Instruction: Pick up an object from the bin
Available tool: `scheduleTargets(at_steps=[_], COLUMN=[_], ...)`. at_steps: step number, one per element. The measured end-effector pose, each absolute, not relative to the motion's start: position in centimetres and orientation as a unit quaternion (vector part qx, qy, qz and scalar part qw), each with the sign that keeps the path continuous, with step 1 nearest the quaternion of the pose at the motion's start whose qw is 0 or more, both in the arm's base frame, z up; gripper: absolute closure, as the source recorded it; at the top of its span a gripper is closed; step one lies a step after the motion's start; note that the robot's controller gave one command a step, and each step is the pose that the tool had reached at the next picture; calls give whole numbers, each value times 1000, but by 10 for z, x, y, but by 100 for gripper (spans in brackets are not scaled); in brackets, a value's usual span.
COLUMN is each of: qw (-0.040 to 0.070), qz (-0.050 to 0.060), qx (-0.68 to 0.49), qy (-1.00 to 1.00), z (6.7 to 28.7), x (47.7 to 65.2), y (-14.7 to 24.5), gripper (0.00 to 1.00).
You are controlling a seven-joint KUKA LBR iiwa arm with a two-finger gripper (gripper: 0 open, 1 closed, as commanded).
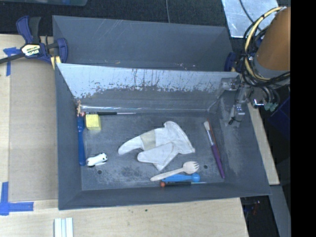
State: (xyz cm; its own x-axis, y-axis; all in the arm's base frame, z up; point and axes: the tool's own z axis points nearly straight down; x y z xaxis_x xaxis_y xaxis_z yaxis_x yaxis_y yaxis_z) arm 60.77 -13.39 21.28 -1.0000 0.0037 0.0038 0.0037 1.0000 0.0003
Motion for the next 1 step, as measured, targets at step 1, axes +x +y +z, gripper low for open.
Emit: scheduleTargets(at_steps=[1], qw=[-2], qz=[0], qx=[0], qy=[-1000], z=[218], x=[609], y=[-133], gripper=[0])
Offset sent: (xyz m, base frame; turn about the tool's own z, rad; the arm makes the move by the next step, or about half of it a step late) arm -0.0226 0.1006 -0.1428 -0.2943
